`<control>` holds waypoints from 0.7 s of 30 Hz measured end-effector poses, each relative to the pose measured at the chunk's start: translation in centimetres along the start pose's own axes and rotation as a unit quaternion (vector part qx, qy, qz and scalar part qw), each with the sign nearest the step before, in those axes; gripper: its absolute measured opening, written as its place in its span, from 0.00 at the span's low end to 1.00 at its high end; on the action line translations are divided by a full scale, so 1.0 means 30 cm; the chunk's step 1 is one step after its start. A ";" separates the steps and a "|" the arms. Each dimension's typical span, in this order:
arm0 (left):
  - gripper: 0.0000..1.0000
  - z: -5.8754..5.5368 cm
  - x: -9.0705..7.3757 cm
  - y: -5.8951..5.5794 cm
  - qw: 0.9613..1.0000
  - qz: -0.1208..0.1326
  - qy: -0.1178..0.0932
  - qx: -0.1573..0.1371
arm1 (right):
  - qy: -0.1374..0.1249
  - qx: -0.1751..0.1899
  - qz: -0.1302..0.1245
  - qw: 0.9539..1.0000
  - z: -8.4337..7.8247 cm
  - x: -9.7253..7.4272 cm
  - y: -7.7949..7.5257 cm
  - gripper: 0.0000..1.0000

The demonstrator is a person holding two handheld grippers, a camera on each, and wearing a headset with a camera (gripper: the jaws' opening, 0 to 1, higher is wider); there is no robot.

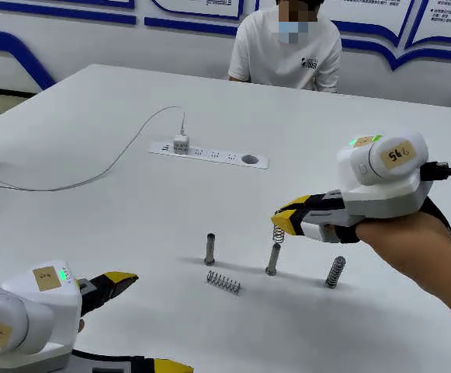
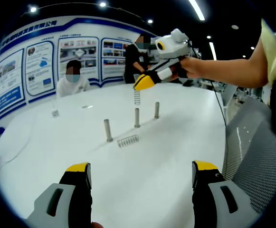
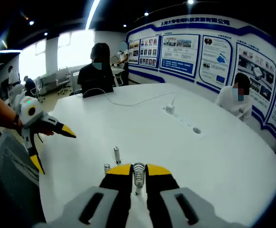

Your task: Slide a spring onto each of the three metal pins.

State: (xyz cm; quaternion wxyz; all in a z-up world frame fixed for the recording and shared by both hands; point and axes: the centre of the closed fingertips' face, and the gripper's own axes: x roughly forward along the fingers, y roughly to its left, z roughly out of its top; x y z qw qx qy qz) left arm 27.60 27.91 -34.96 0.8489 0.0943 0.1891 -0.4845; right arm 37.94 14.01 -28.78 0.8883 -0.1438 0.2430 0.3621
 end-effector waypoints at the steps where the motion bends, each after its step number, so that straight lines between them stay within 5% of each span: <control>1: 0.89 0.000 0.000 0.001 1.000 0.000 0.000 0.000 | 0.000 0.003 0.000 1.000 -0.003 0.001 -0.003 0.12; 21: 0.89 -0.015 -0.001 0.006 1.000 0.001 0.004 -0.003 | -0.002 0.016 -0.004 1.000 -0.032 0.024 -0.022 0.12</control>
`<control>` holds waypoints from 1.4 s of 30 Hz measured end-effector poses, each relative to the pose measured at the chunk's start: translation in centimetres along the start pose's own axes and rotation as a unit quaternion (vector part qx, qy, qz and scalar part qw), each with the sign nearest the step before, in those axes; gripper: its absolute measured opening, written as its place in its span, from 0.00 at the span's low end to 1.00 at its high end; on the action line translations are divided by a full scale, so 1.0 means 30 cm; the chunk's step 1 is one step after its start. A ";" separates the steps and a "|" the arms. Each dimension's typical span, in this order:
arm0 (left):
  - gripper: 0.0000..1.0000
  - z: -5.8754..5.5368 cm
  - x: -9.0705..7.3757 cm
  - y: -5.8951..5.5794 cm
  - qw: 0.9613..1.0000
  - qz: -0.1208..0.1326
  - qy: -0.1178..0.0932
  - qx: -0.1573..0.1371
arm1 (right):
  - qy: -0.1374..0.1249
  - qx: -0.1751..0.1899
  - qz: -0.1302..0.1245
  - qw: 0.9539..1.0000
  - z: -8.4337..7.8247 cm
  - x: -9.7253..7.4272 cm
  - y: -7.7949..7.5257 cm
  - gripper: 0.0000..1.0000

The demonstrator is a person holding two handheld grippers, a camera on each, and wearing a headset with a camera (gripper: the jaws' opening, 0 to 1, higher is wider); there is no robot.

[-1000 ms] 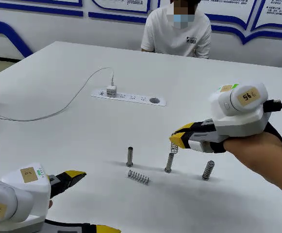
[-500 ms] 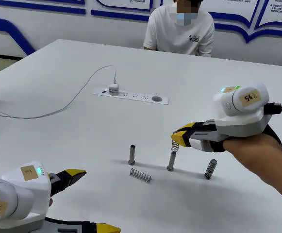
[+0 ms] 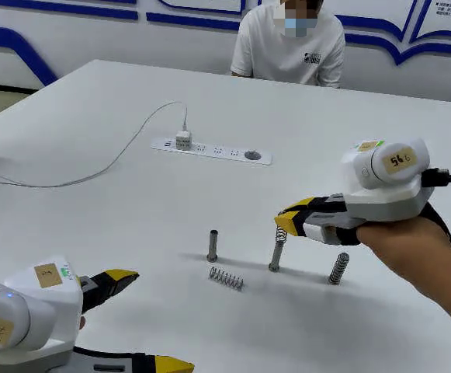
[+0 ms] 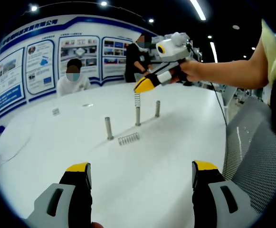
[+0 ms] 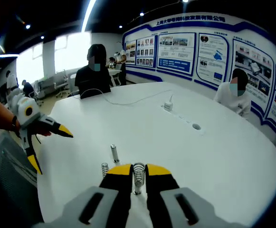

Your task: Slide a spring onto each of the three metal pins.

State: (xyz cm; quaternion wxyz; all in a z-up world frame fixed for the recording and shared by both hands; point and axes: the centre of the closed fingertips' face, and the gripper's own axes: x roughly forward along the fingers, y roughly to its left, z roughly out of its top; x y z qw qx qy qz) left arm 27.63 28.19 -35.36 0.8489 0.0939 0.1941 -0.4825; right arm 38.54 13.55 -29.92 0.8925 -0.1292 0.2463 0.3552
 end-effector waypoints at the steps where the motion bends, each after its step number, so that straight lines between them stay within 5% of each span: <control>1: 0.89 -0.001 0.000 0.000 1.000 0.000 0.001 0.001 | 0.000 0.000 -0.001 1.000 0.000 0.000 -0.001 0.12; 42: 0.89 -0.007 0.006 -0.008 1.000 -0.003 0.006 -0.002 | 0.018 0.023 0.001 1.000 -0.110 0.058 0.003 0.12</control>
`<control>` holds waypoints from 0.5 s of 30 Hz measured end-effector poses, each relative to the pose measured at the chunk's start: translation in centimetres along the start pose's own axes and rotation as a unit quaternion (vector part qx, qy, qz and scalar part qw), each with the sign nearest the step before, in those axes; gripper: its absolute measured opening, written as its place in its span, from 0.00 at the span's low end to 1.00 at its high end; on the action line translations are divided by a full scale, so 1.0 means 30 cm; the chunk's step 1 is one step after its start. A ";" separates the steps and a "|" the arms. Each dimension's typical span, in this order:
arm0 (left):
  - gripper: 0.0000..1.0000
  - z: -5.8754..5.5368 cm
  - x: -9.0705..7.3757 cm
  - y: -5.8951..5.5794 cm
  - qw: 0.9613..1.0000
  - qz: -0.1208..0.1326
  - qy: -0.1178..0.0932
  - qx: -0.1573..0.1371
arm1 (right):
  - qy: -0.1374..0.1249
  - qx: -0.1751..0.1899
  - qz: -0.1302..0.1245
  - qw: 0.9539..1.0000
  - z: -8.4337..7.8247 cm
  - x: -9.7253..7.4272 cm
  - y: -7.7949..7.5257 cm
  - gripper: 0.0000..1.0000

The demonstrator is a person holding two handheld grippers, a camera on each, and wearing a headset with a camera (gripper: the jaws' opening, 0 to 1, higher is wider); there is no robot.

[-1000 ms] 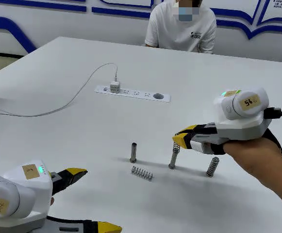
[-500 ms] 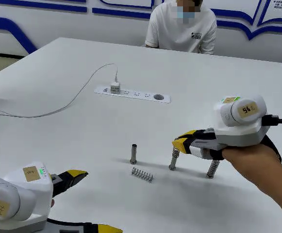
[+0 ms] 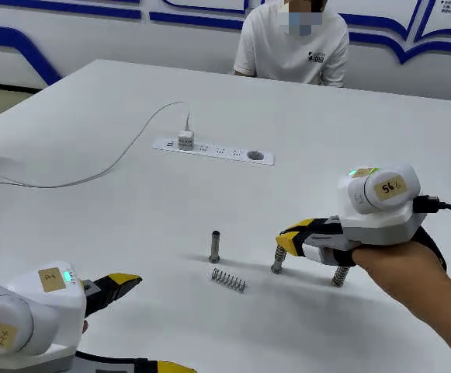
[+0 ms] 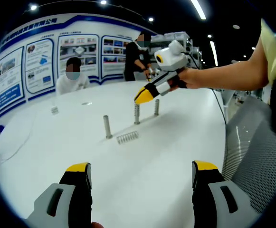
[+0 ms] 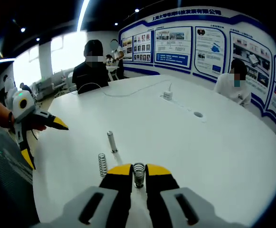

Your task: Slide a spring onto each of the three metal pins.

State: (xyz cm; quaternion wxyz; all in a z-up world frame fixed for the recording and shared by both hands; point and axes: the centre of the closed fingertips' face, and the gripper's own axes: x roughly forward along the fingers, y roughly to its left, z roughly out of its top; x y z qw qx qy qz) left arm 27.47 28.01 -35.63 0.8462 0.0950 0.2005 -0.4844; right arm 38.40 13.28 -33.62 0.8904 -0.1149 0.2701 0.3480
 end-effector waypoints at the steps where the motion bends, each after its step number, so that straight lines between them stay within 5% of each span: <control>1: 0.89 -0.001 0.000 0.000 1.000 0.000 0.000 0.000 | 0.001 0.000 0.000 1.000 -0.003 0.002 0.000 0.12; 15: 0.89 -0.003 -0.003 0.008 1.000 0.005 -0.001 -0.002 | 0.016 0.005 0.001 1.000 -0.041 0.025 -0.001 0.12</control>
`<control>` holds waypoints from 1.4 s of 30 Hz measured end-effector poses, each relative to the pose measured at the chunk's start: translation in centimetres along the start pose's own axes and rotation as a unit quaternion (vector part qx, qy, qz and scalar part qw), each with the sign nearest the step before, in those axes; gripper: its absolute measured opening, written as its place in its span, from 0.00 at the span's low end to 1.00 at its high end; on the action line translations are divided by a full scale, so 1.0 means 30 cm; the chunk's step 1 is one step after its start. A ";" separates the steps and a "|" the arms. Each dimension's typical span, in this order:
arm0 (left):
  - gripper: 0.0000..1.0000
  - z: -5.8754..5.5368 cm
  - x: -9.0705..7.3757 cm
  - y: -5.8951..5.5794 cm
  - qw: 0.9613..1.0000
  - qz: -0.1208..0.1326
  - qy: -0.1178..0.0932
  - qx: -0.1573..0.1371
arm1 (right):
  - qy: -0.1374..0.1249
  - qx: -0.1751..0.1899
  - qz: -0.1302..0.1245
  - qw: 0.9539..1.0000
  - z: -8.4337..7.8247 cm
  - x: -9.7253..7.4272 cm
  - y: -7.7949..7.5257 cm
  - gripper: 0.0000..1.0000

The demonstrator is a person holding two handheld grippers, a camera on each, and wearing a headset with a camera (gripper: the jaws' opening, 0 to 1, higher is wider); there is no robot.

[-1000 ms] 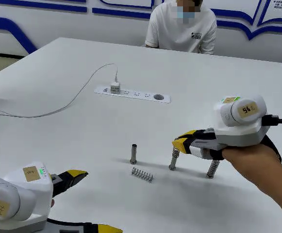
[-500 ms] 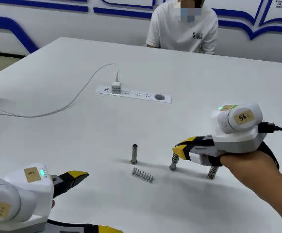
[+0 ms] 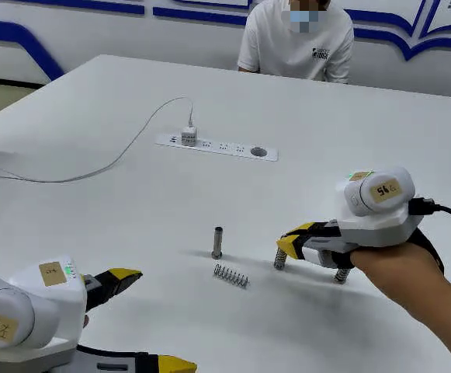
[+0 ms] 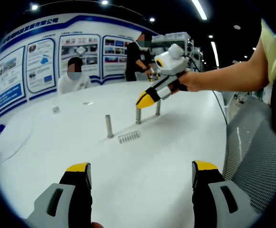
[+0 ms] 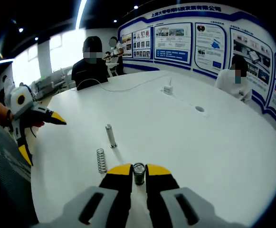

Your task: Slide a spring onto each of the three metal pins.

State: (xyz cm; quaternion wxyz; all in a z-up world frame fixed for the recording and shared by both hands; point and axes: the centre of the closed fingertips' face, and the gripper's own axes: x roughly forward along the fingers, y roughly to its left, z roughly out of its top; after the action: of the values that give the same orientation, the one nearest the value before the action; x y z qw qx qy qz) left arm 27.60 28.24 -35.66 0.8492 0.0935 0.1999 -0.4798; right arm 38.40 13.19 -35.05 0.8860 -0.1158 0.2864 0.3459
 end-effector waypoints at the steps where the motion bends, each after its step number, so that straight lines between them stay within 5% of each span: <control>1: 0.89 0.000 0.000 0.000 1.000 0.000 0.000 0.000 | 0.001 0.000 0.000 1.000 -0.002 0.001 0.000 0.12; 42: 0.89 0.008 0.004 -0.002 1.000 -0.004 -0.005 0.002 | 0.028 -0.005 -0.003 1.000 -0.083 -0.016 0.029 0.18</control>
State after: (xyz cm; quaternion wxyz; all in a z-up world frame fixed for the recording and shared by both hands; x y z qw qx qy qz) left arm 27.68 28.03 -35.50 0.8479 0.0922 0.1950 -0.4843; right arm 36.47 12.56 -36.79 0.8779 -0.1311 0.3089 0.3415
